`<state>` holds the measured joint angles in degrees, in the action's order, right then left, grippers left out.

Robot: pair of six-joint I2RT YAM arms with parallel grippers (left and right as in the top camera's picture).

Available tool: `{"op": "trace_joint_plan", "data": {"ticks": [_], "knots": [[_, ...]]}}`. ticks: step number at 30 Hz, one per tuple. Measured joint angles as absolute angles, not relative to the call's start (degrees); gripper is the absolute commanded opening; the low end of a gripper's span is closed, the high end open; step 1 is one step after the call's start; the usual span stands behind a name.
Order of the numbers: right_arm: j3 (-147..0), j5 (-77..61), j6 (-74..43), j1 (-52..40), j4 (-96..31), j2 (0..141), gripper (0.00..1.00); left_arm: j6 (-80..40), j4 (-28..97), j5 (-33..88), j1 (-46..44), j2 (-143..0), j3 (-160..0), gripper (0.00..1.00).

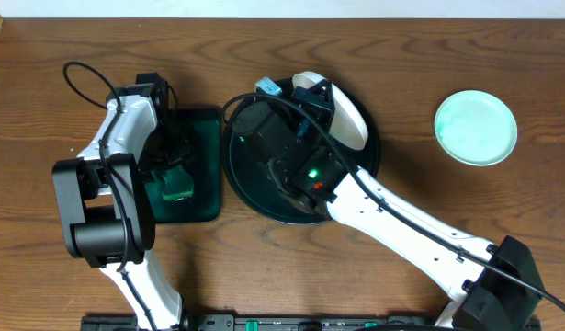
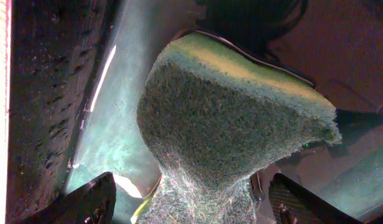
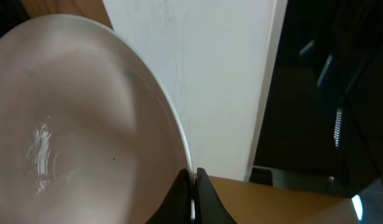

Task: Clean dirty plates on tray and stack at the side
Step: 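Lift the last plate by its rim with right gripper and tilt it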

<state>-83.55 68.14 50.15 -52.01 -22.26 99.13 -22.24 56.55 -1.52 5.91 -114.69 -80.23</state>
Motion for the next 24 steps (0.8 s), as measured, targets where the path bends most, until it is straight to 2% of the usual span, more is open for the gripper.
{"op": "trace_joint_plan", "data": {"ticks": [12, 24], "knots": [[-83.53, 70.54, 47.77, -52.1, -18.68, 98.83, 0.01, -22.24, 56.55, -1.52, 5.91, -114.69, -80.23, 0.79], [-83.64, 67.72, 33.3, -49.58, -29.78, 98.06, 0.01, -22.24, 56.55, -1.54, 5.91, -114.69, -80.23, 0.79]]}}
